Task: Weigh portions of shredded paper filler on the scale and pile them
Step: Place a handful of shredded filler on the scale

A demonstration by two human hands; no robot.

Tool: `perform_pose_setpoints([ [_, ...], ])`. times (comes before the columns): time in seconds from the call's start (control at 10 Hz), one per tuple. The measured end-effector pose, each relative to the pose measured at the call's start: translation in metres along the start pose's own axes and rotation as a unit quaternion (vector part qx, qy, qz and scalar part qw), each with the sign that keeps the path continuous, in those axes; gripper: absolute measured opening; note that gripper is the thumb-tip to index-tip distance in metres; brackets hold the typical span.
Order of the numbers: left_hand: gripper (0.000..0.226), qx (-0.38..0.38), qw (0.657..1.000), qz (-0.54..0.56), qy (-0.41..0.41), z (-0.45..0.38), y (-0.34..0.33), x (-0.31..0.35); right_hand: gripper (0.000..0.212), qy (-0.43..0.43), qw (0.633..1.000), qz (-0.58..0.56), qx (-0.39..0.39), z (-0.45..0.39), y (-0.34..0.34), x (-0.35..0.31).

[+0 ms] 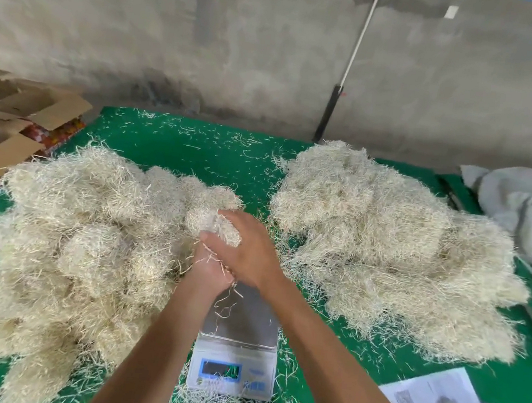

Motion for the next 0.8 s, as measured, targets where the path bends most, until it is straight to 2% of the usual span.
perform_pose_setpoints([
  [0.1, 0.06, -0.08, 0.996, -0.016, 0.036, -0.001, -0.007, -0.004, 0.052, -0.031, 0.998, 0.028, 0.055, -0.014, 0.025, 0.02],
  [0.2, 0.049, -0.146, 0.988, -0.038, 0.038, -0.001, -0.005, -0.007, 0.037, -0.088, 0.985, 0.039, 0.141, -0.02, 0.069, 0.048],
  [0.3, 0.042, -0.093, 0.987, -0.131, -0.019, 0.011, 0.014, -0.003, 0.042, -0.118, 0.965, -0.014, 0.232, -0.016, 0.104, 0.065],
  [0.4, 0.036, 0.003, 0.998, -0.055, 0.004, 0.007, 0.022, -0.009, 0.05, -0.054, 0.974, -0.018, 0.221, -0.015, 0.099, 0.049],
  [0.5, 0.052, 0.0, 0.997, 0.016, 0.073, 0.008, 0.002, -0.019, 0.058, -0.036, 0.971, -0.087, 0.219, -0.005, 0.088, 0.029],
  [0.6, 0.061, -0.032, 0.994, -0.006, 0.105, 0.017, -0.013, -0.015, 0.068, 0.005, 0.998, -0.056, 0.027, 0.021, 0.04, 0.006],
  [0.7, 0.063, -0.146, 0.988, -0.033, 0.031, 0.02, -0.024, -0.018, 0.075, 0.04, 0.996, -0.062, -0.042, 0.043, -0.006, -0.001],
  [0.8, 0.069, -0.049, 0.995, -0.086, 0.023, 0.029, -0.021, -0.021, 0.055, 0.062, 0.992, -0.095, 0.046, 0.032, 0.008, 0.002],
])
Point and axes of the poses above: each hand's wrist, its own z-axis away from the middle knuckle, its own y-axis out of the back of the hand, x = y × z, the point moved 6 cm from there along -z, towards the middle knuckle, and after that the axes turned 15 degrees about -z, right-handed, at the moved point
